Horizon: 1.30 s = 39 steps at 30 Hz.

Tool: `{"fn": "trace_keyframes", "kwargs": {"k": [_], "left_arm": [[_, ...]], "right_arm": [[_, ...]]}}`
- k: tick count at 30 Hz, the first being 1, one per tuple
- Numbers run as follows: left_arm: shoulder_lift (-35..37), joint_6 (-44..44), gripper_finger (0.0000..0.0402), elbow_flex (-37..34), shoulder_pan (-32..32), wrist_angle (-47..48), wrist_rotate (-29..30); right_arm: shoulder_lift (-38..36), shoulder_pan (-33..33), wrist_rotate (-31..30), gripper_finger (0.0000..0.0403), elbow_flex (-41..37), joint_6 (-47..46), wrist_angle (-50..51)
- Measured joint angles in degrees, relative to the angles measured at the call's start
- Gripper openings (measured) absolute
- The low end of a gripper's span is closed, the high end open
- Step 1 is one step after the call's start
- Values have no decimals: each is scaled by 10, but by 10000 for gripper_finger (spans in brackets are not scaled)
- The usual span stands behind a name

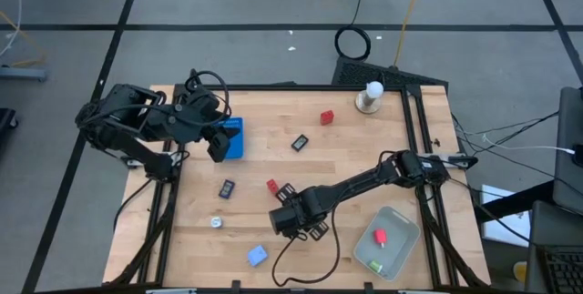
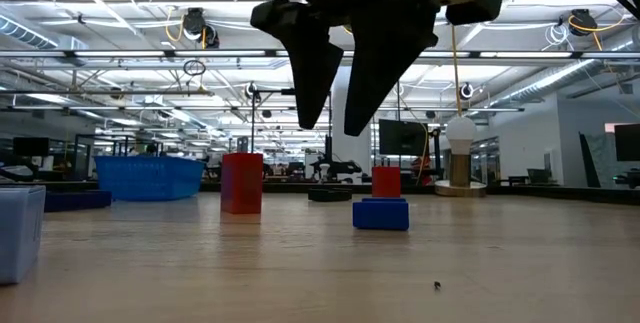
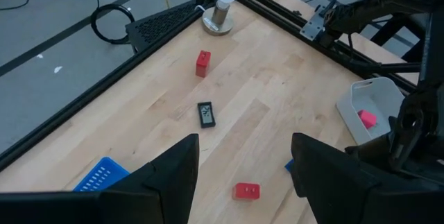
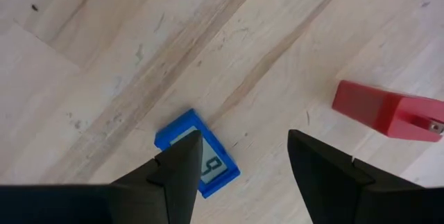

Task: Pick & Place Office items
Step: Put the blue digital timer into the blue bin

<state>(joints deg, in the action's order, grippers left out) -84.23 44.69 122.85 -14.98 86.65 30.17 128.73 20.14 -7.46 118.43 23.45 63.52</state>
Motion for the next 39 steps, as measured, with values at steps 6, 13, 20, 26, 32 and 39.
{"fn": "trace_keyframes", "kwargs": {"k": [6, 13, 20, 26, 32, 39], "left_arm": [[0, 0, 230, 0, 0, 0, 0], [0, -3, 230, 0, 0, 0, 0], [0, -7, 230, 0, 0, 0, 0], [0, -9, 230, 0, 0, 0, 0], [0, -6, 230, 0, 0, 0, 0], [0, 8, 230, 0, 4, 3, 1]], "right_arm": [[0, -1, 1, 203, 0, -41, 0], [0, -2, 2, 203, 0, -63, -3], [0, 2, 0, 203, 0, 85, 4], [0, 11, 0, 203, 0, 178, -9], [0, 9, 0, 203, 0, 59, -42], [0, 9, 0, 203, 0, -195, -39]]}}
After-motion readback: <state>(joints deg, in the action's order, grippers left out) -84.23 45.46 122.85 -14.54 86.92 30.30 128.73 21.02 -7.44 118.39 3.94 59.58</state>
